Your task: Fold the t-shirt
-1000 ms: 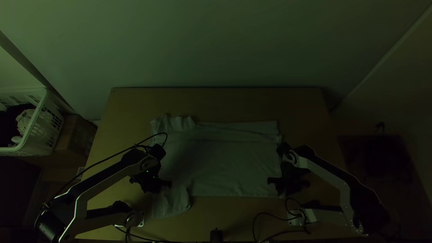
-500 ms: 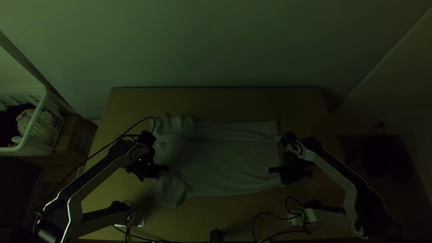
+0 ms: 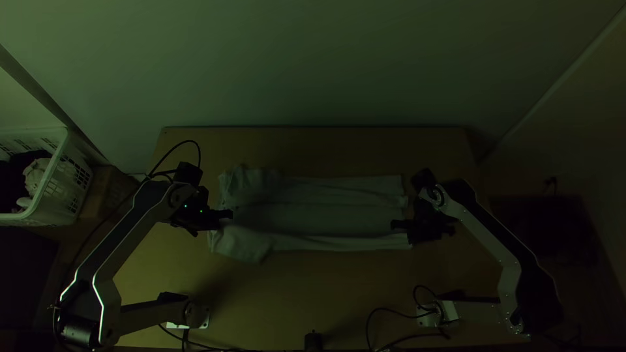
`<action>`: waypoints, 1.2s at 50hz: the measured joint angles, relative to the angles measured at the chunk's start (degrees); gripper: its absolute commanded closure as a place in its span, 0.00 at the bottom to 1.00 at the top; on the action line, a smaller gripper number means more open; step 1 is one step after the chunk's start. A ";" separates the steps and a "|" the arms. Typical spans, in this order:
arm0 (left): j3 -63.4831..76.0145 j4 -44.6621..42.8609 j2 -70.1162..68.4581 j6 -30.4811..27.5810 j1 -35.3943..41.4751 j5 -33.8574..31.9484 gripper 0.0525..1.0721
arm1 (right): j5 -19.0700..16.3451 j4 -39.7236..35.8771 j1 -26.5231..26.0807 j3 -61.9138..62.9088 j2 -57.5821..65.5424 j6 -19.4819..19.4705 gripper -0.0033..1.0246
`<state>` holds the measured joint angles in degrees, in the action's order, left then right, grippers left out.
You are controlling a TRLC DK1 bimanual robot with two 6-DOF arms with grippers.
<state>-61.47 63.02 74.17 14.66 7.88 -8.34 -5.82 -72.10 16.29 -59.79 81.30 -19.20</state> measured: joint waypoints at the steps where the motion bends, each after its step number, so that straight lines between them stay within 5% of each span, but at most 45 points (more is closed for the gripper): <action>1: -0.50 0.00 0.33 -0.20 -0.39 0.00 0.97 | 0.02 0.00 0.00 -0.50 0.37 -0.02 0.97; 60: -33.03 0.02 28.20 -1.86 -5.07 -0.26 0.96 | 1.92 0.24 -6.21 -40.46 34.12 0.17 0.97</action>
<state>-94.50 63.05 102.37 12.80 2.81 -8.60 -3.90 -71.85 10.09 -100.25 115.42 -19.03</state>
